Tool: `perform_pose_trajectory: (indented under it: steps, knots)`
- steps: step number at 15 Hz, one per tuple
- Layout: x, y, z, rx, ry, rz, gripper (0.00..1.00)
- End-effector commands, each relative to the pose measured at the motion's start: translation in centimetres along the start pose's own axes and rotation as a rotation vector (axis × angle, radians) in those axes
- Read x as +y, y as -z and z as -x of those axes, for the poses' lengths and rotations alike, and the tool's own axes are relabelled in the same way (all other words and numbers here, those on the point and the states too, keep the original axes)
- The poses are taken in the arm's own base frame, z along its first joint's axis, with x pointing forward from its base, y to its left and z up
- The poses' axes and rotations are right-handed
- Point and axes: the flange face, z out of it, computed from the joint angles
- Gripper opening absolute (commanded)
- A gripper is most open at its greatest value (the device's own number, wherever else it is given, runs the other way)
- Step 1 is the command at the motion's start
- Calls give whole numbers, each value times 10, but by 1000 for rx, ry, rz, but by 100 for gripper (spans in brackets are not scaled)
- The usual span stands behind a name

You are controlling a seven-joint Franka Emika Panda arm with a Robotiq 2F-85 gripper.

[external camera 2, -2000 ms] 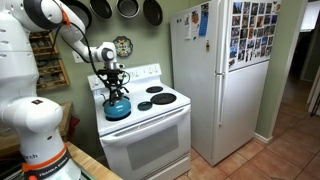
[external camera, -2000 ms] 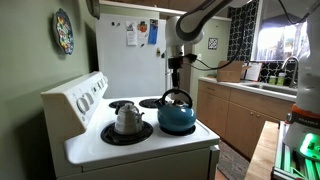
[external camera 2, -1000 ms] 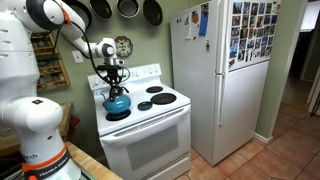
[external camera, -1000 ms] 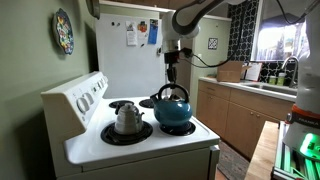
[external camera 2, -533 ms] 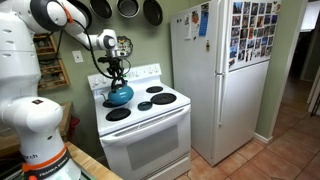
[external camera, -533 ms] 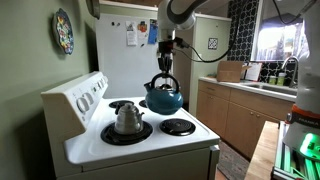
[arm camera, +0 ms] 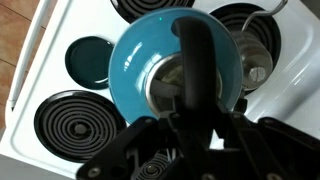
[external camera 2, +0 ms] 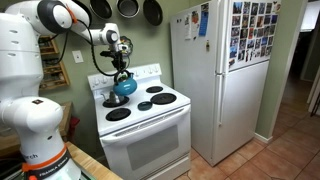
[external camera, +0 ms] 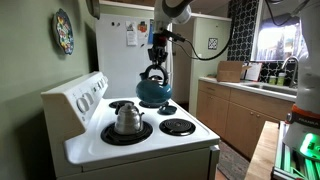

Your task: Move the blue kettle to the back right side of the stove

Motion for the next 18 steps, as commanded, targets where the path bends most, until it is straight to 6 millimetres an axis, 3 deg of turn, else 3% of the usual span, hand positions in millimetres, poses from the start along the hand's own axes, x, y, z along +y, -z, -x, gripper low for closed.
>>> perform_pose_trajectory:
  steps: [1,5,10,11,18]
  knots:
    - [0,0,-1,-2,-1,0,31]
    - [0,-17,-2,-29,-2,5,31]
    - [0,-18,-2,-30,-1,5,31]
    - [0,-18,-2,-31,-1,5,10]
    - [-1,-47,-41,103,12,15,9]
